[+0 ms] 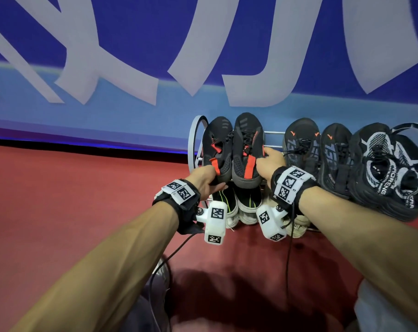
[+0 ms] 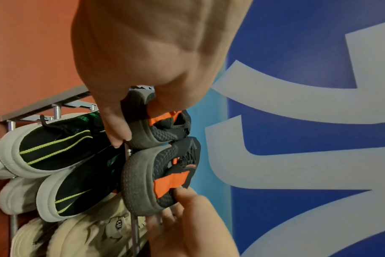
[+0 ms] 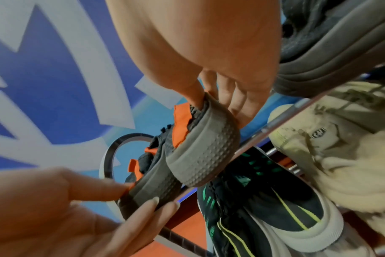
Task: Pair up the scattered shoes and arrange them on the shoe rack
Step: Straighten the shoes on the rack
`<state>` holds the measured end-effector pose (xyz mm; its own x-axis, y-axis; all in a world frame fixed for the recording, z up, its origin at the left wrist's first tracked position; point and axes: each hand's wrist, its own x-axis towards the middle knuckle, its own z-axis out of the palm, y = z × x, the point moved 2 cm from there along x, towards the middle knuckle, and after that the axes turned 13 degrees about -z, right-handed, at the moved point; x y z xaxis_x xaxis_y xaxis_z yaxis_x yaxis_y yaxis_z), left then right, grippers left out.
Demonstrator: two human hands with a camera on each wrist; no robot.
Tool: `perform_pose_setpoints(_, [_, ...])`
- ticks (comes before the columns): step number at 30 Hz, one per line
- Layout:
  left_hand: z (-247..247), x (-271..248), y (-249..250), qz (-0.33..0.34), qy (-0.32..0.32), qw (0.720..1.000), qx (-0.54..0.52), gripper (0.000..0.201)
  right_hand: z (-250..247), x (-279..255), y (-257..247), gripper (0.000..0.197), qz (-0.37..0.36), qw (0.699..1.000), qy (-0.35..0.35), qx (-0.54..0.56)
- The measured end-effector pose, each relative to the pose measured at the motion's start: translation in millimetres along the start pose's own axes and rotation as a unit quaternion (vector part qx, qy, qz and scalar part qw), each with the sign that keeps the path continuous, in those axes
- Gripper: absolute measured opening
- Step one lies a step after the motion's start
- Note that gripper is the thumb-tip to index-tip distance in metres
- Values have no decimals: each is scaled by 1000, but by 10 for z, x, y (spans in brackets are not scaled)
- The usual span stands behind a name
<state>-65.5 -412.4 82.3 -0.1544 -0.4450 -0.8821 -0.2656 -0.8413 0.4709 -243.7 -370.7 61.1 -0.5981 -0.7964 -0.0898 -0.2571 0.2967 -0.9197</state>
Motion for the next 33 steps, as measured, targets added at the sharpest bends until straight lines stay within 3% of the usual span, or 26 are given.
perform_pose_setpoints(4, [-26,50,17,-7,-9,1000,9,28,-17,7,12,27,-2,999,-36,-33])
perform_pose_setpoints(9, [-27,40,-4,-4,-6,1000,2,24,58,-32,-12,51,4,995,-77,-65])
perform_pose_setpoints(21, [-197,21,9,20,24,999,-15,34,199,-64,7,52,11,989,-64,-136])
perform_pose_setpoints(24, [-155,-6,16,29,21,999,-18,32,201,-43,-15,45,25,988,-68,-138])
perform_pose_setpoints(29, [-119,-43,23,12,13,1000,12,21,99,-143,0,41,-19,971,-109,-213])
perform_pose_setpoints(33, [-118,-10,43,-6,34,999,39,16,64,-195,-22,56,-30,953,-146,-264])
